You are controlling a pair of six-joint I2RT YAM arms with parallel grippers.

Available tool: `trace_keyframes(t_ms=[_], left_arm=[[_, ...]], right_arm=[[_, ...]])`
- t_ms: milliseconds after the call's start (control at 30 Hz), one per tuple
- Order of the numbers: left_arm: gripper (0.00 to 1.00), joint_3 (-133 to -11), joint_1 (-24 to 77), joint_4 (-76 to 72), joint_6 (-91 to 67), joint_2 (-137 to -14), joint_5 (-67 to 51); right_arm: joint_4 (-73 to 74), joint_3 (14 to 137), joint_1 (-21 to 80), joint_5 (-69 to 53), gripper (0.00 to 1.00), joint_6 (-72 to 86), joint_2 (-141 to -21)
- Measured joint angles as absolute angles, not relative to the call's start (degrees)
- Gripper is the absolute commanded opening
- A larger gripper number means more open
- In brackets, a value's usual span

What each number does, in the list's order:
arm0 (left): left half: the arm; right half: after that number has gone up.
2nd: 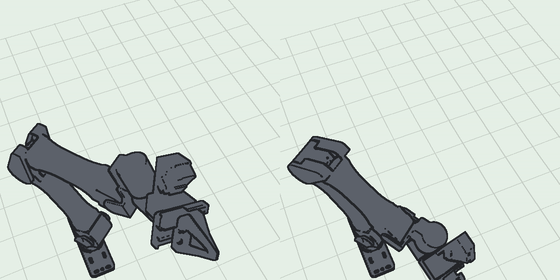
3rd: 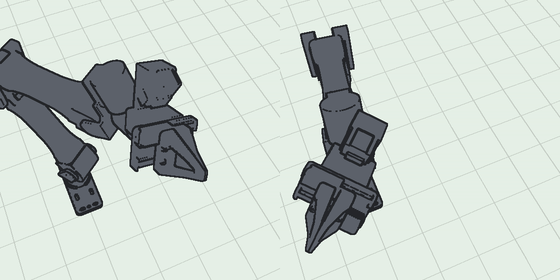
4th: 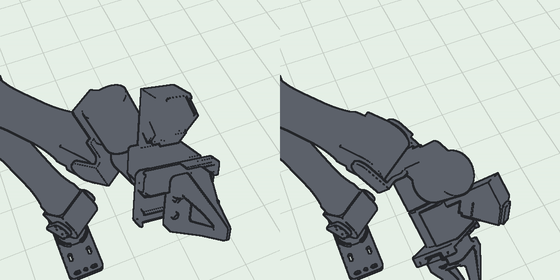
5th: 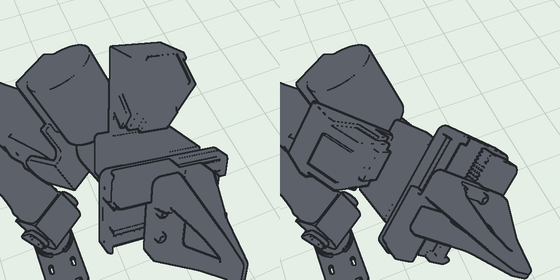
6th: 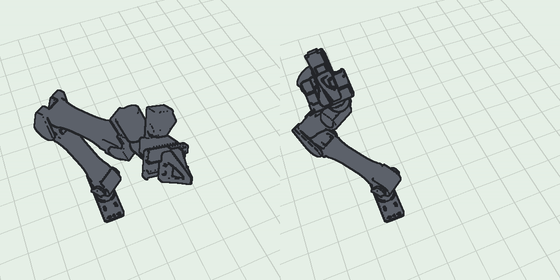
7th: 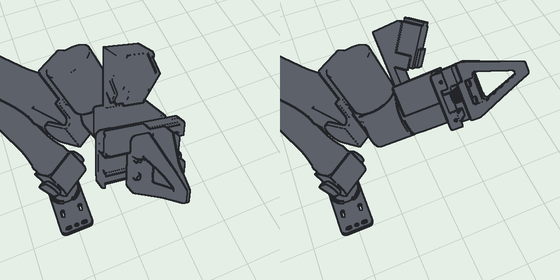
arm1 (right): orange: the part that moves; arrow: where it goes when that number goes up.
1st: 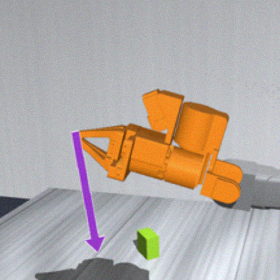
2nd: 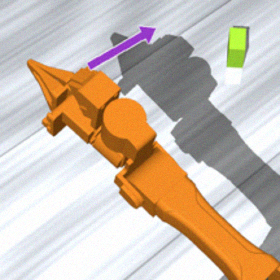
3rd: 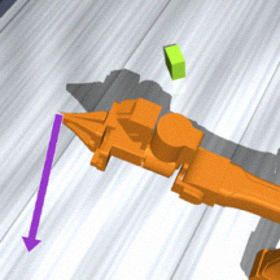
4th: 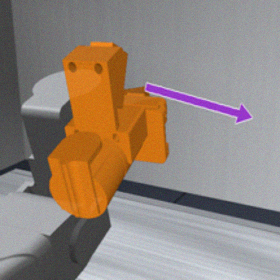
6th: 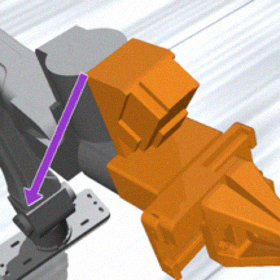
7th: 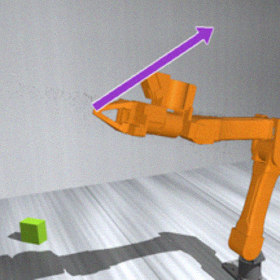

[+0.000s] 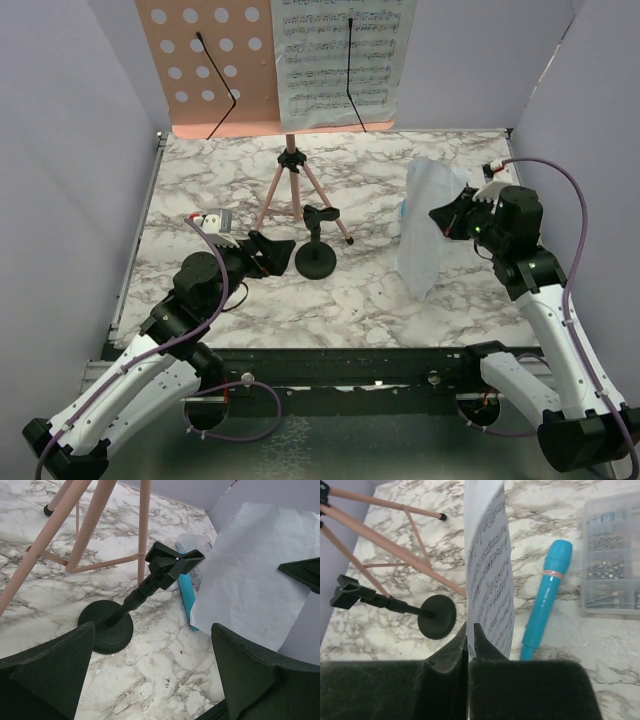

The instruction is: Set up the instrument practice props

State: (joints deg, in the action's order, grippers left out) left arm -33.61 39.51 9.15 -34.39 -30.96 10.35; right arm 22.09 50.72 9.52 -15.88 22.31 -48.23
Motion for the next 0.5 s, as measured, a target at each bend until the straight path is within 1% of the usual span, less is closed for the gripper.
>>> trace_keyframes(t_ms=[267,500], left_arm=[[0.99,-33.3,39.5,9.2,-34.4,-30.9,10.3],[0.99,-32.8,39.5,9.2,-34.4,-31.0,10.4]], right_arm=[[29.4,56.9,11.0,-9.8,0.00,18.2,-54.3],[33.2,57.1,17.8,-7.7,0.01,17.8,-58.9]])
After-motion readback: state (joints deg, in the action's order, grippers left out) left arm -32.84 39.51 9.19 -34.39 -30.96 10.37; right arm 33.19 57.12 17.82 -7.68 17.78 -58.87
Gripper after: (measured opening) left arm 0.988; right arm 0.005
